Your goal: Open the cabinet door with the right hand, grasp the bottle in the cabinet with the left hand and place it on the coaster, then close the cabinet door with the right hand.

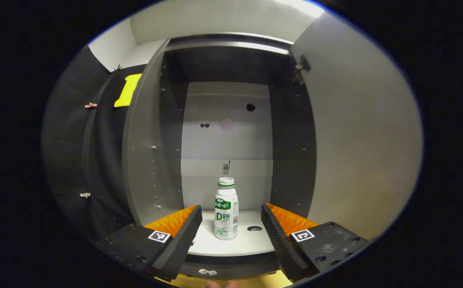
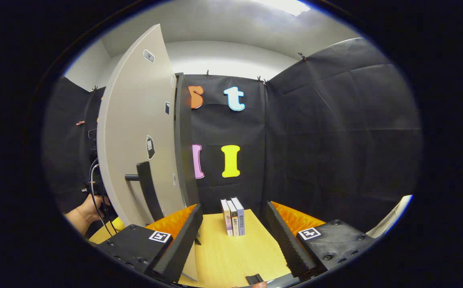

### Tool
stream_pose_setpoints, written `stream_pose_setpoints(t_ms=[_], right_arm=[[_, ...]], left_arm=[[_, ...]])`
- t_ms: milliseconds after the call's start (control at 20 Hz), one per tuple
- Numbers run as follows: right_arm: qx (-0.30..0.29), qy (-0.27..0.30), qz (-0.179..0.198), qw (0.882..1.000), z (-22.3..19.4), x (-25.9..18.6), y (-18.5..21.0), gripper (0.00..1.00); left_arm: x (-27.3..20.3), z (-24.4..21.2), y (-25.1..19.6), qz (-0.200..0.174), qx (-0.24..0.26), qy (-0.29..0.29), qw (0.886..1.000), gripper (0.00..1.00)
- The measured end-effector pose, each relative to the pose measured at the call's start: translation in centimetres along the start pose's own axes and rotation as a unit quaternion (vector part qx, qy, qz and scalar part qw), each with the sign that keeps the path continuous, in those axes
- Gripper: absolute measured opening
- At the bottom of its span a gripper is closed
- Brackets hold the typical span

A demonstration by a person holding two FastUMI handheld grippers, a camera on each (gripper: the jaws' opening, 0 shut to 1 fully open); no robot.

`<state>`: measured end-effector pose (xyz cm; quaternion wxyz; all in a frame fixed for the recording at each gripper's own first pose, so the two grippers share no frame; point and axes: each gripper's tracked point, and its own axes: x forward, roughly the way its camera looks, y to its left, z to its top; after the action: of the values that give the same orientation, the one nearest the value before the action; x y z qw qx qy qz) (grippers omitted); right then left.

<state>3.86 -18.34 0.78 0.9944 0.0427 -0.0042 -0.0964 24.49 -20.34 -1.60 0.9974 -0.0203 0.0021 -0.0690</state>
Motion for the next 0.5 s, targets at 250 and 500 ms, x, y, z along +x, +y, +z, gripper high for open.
stream_pose_setpoints(t_ms=[250, 500], right_arm=[[-0.003, 0.007, -0.009, 1.000, -0.4, 1.7, -0.9, 0.99], [-0.010, 0.012, -0.018, 1.000, -0.9, 3.5, -1.8, 0.99]], left_arm=[[5.8, -2.0, -0.3, 0.008, 0.006, 0.008, 1.000, 0.95], [10.5, -3.8, 0.2, 0.029, 0.022, 0.019, 0.999, 0.93]])
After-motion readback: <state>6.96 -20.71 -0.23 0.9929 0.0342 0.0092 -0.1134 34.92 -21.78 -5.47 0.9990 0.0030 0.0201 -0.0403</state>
